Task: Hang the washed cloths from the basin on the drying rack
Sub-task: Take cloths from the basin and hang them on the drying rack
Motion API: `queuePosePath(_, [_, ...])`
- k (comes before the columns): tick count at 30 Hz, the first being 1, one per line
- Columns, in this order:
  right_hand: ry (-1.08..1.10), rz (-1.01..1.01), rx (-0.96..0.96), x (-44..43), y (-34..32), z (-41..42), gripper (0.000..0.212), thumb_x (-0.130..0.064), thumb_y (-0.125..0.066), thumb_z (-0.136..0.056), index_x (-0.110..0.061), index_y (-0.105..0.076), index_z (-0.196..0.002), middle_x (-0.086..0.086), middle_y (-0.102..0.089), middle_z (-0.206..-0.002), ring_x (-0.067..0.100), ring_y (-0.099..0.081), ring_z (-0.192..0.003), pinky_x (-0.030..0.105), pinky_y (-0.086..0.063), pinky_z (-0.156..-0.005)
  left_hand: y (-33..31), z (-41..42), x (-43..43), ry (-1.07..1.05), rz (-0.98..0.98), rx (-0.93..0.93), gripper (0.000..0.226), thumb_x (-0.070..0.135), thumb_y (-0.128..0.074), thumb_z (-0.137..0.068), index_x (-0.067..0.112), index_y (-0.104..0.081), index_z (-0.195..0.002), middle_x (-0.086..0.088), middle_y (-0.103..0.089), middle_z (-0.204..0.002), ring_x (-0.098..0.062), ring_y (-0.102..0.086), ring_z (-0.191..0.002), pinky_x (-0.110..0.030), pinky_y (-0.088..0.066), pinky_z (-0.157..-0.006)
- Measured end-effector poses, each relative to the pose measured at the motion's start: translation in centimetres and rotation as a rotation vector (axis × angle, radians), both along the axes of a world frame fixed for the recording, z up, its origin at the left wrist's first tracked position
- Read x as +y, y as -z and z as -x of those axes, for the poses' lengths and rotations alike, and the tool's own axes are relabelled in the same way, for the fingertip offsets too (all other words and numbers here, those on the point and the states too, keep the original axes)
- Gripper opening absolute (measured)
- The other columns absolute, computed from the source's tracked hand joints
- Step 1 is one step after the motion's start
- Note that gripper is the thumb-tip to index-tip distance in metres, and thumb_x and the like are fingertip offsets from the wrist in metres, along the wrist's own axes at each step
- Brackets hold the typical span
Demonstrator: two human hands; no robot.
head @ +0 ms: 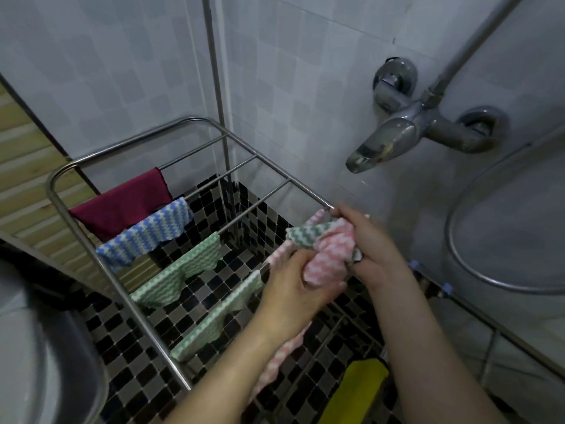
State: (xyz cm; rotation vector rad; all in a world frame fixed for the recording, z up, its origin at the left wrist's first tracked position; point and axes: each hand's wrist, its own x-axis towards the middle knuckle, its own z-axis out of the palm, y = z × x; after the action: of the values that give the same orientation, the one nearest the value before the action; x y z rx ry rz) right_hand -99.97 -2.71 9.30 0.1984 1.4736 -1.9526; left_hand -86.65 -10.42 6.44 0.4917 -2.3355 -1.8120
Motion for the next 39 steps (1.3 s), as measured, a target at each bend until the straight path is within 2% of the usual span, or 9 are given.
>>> queuePosePath(4, [-0.068, 0.184, -0.152, 0.4, -0.1, -2.4, 0.027, -0.037, -0.062, -0.086, -0.01, -0.062, -0.083, 0.013, -0.061, -0.086, 0.025, -0.061, -0.087, 0.042, -0.05, -0.091, -1.8, -1.9, 0.0, -0.169, -0.396, 0.045, 0.004, 0.017, -0.071, -0.085, 0.016, -0.068, -0.088, 0.0, -0.073, -0.082, -0.016, -0.069, -0.077, -0.03, -0.055, -0.07])
queuePosePath(11, [-0.126, 0.436, -0.088, 1.6, -0.9, -4.6, 0.043, -0.026, -0.081, -0.065, -0.004, -0.068, -0.099, 0.014, -0.065, -0.1, 0.024, -0.067, -0.09, 0.04, -0.058, -0.082, -4.7, -4.3, -3.0, -0.379, -0.654, 0.138, 0.031, -0.007, -0.054, -0.08, 0.019, -0.051, -0.064, -0.011, -0.056, -0.07, -0.018, -0.053, -0.059, -0.028, -0.042, -0.055])
queuePosePath(17, [-0.216, 0.324, 0.055, 3.2, -2.2, -5.3, 0.043, -0.013, -0.072, -0.075, -0.009, -0.067, -0.117, 0.015, -0.054, -0.118, 0.03, -0.052, -0.11, 0.05, -0.045, -0.102, -6.9, -5.6, -5.5, -0.306, -0.049, 0.105, 0.038, -0.012, -0.04, -0.085, 0.019, -0.059, -0.076, 0.003, -0.061, -0.077, 0.0, -0.058, -0.062, -0.021, -0.049, -0.051])
queuePosePath(21, [-0.175, 0.321, 0.04, 3.0, -3.4, -5.9, 0.031, -0.013, -0.062, -0.078, -0.011, -0.066, -0.108, 0.011, -0.061, -0.102, 0.025, -0.059, -0.097, 0.044, -0.051, -0.09, -6.5, -5.7, -5.2, 0.062, 0.45, -0.072, 0.033, 0.027, -0.065, -0.083, 0.045, -0.058, -0.11, 0.011, -0.052, -0.114, -0.008, -0.056, -0.104, -0.035, -0.051, -0.085])
queuePosePath(25, [-0.113, 0.344, -0.052, 2.5, -3.1, -6.4, 0.016, -0.01, -0.062, -0.079, -0.014, -0.062, -0.095, 0.011, -0.061, -0.095, 0.024, -0.061, -0.086, 0.04, -0.053, -0.081, -6.2, -5.4, -3.0, 0.076, 0.78, 0.026, 0.062, 0.053, -0.072, -0.075, 0.045, -0.039, -0.127, 0.014, -0.04, -0.125, -0.009, -0.056, -0.097, -0.037, -0.055, -0.073])
queuePosePath(30, [-0.042, 0.244, 0.032, 3.0, -3.6, -6.8, 0.011, -0.002, -0.053, -0.092, -0.009, -0.062, -0.091, 0.01, -0.066, -0.081, 0.018, -0.067, -0.066, 0.028, -0.057, -0.057, -6.4, -4.3, -2.9, 0.075, 0.617, 0.2, 0.024, 0.031, -0.058, -0.089, 0.03, -0.069, -0.111, 0.013, -0.063, -0.106, -0.009, -0.061, -0.092, -0.041, -0.054, -0.078])
queuePosePath(33, [-0.115, -0.005, 0.247, 4.2, -4.3, -6.8, 0.009, -0.021, -0.063, -0.089, -0.014, -0.067, -0.093, 0.003, -0.068, -0.082, 0.012, -0.067, -0.066, 0.026, -0.054, -0.053, -7.6, -3.8, -2.9, 0.055, 0.337, 0.098, 0.019, 0.026, -0.056, -0.092, 0.022, -0.074, -0.091, -0.001, -0.072, -0.077, -0.02, -0.067, -0.067, -0.045, -0.056, -0.064])
queuePosePath(36, [-0.412, -0.327, 0.536, 6.0, -5.1, -6.5, 0.043, -0.053, -0.067, -0.074, -0.031, -0.067, -0.11, -0.005, -0.065, -0.098, 0.012, -0.064, -0.086, 0.028, -0.051, -0.07, -8.9, -3.3, -3.5, 0.134, 0.36, 0.001, 0.026, 0.029, -0.055, -0.093, 0.013, -0.074, -0.084, -0.009, -0.072, -0.071, -0.026, -0.069, -0.065, -0.045, -0.057, -0.064])
queuePosePath(39, [-0.621, -0.531, 0.773, 7.1, -5.7, -6.2, 0.058, -0.058, -0.075, -0.065, -0.047, -0.058, -0.119, -0.007, -0.054, -0.12, 0.007, -0.056, -0.107, 0.021, -0.045, -0.082, -9.9, -2.6, -3.5, 0.215, 0.435, -0.061, 0.034, 0.033, -0.059, -0.09, 0.011, -0.069, -0.067, -0.009, -0.066, -0.055, -0.027, -0.065, -0.051, -0.045, -0.056, -0.054])
